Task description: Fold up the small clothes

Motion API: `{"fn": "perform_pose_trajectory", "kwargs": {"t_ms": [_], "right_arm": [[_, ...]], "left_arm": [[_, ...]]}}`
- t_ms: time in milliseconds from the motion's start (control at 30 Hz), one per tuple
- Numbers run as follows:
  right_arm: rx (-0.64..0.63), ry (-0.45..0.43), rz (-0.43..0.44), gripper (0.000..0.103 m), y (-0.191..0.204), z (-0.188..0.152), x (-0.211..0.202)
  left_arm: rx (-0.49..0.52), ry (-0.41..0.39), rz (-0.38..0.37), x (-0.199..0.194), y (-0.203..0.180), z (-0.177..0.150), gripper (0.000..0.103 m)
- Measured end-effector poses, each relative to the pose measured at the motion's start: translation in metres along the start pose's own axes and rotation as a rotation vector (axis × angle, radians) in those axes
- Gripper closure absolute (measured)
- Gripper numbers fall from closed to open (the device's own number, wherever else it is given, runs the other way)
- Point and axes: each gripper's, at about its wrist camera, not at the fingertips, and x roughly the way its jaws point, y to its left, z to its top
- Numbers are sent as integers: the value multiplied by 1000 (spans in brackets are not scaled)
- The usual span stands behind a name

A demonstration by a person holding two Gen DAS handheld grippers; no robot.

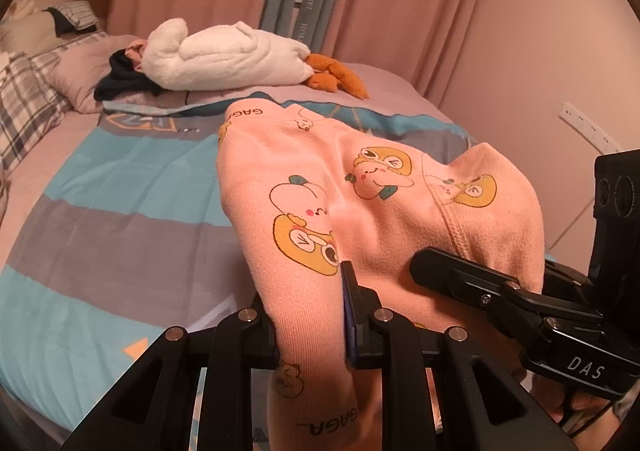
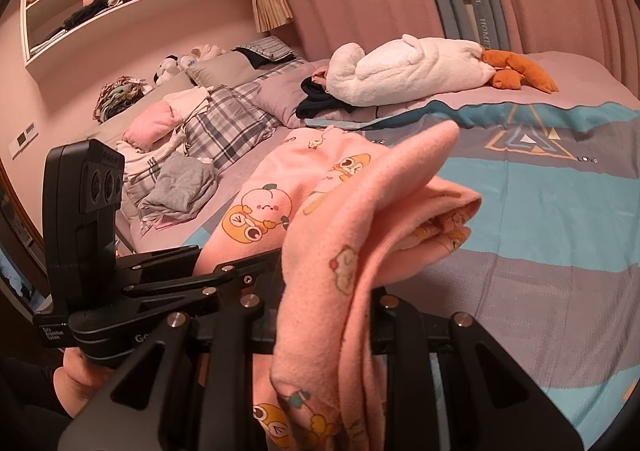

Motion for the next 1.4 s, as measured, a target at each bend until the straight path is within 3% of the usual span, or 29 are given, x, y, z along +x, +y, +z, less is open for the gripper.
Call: {"fn": "perform_pose_trajectory", "kwargs": {"t_ms": [1400], "right_arm": [[-42, 42, 10, 78, 12, 16, 42]], "left_arm": [[-28, 7, 52, 18, 28, 16, 83]]}}
